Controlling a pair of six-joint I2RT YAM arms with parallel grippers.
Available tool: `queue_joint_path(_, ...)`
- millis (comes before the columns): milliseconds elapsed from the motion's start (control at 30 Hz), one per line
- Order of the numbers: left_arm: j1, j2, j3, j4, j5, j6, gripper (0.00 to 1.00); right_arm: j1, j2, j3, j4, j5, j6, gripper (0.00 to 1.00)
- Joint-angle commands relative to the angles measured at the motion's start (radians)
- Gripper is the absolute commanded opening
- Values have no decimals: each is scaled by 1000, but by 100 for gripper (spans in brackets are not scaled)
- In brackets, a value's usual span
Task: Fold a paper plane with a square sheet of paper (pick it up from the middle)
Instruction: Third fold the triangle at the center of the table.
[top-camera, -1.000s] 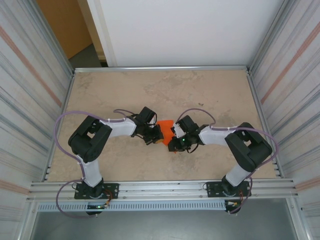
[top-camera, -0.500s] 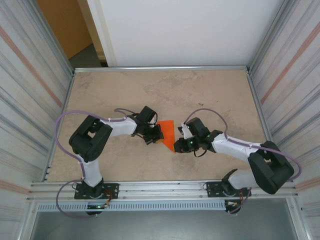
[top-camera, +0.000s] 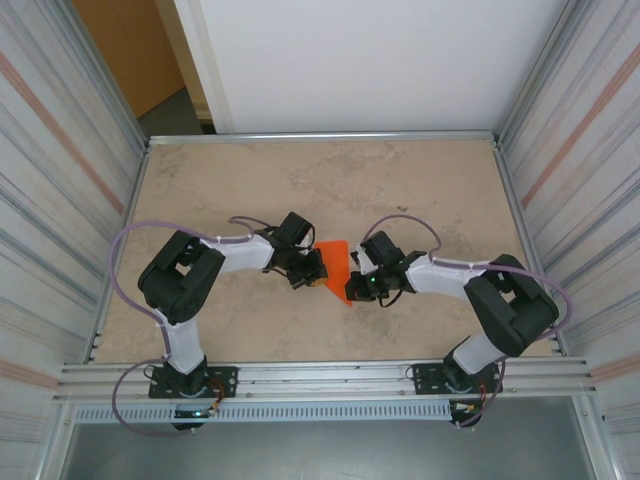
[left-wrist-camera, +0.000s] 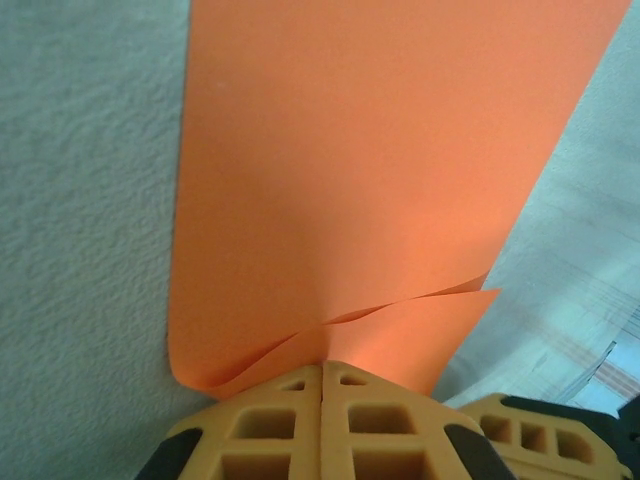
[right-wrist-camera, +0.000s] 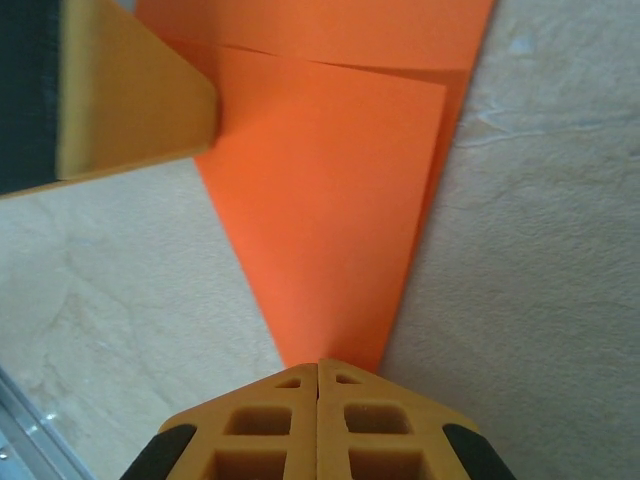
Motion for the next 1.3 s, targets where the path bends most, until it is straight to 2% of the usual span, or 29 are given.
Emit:
queue_joint_path(0, 1, -1, -8, -19, -31, 43, 4, 11, 31, 19, -41, 37, 1, 5)
queue_joint_path(167, -24, -66, -12, 49, -31, 90, 5, 23, 53, 20, -79, 73, 1, 3)
queue_joint_path(433, -76, -79, -104, 193, -35, 78, 5, 25, 64, 26, -105, 90, 7, 3)
queue_joint_path(633, -87, -67, -111, 192, -58, 96, 5, 26, 82, 36, -122, 97, 7, 2)
queue_joint_path(733, -84, -64, -104, 144, -108, 110, 4, 31, 86, 37, -138, 113, 8, 2)
queue_joint_path(867, -60, -59, -104, 104, -148, 111, 4, 33, 91, 37, -162, 131, 6, 2)
queue_joint_path(1267, 94, -25, -118, 89, -117, 172, 4, 33, 108, 35, -200, 164, 5, 2)
